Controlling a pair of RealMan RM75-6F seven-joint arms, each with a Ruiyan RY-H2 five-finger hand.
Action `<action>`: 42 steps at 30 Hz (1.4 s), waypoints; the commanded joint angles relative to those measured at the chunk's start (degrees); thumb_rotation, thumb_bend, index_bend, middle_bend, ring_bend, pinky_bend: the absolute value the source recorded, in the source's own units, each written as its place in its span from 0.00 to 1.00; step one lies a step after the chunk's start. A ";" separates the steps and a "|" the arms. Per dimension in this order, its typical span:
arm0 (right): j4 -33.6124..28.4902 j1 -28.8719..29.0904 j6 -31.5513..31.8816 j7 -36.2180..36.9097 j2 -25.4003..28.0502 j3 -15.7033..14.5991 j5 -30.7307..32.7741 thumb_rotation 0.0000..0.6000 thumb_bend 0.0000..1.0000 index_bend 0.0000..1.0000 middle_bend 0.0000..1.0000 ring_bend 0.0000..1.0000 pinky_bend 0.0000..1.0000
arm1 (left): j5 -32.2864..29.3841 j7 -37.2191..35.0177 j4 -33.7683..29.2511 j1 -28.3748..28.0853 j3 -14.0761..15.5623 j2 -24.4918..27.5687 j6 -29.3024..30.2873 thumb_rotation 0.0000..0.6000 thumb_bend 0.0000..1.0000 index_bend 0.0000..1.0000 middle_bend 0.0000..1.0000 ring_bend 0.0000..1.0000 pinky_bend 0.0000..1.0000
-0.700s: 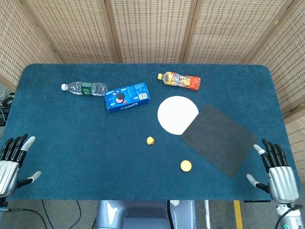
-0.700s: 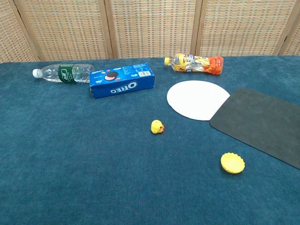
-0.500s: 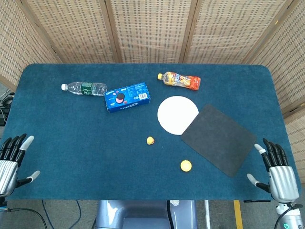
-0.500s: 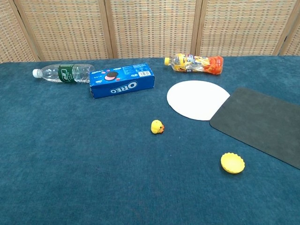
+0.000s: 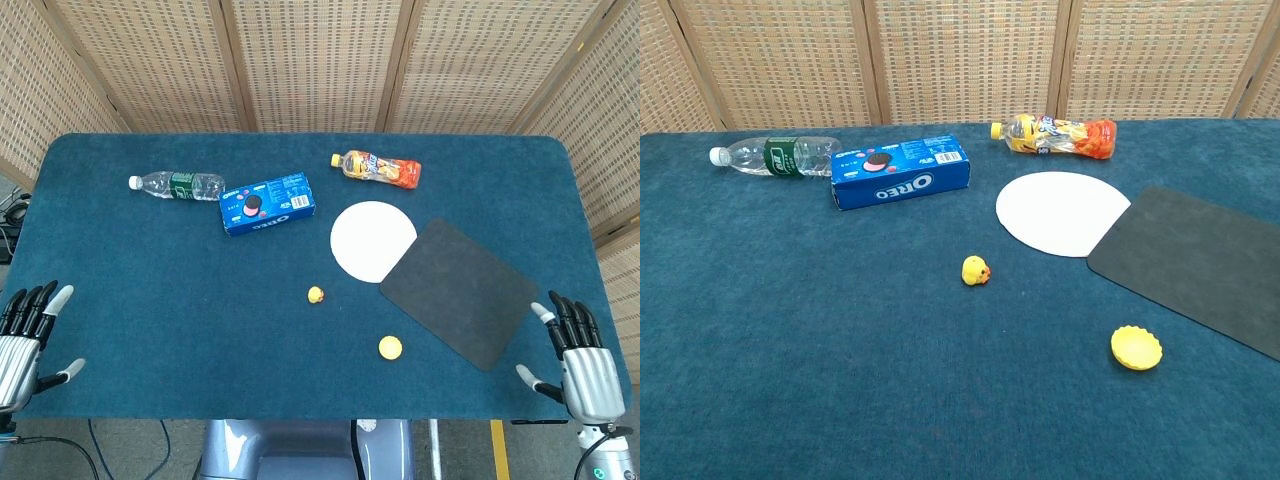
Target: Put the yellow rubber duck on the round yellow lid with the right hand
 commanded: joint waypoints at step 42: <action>-17.79 28.03 -31.83 -35.93 -10.69 15.14 28.63 1.00 0.08 0.29 0.00 0.00 0.02 | -0.66 -2.98 0.32 -0.14 -0.34 0.68 -0.31 1.00 0.05 0.00 0.00 0.00 0.00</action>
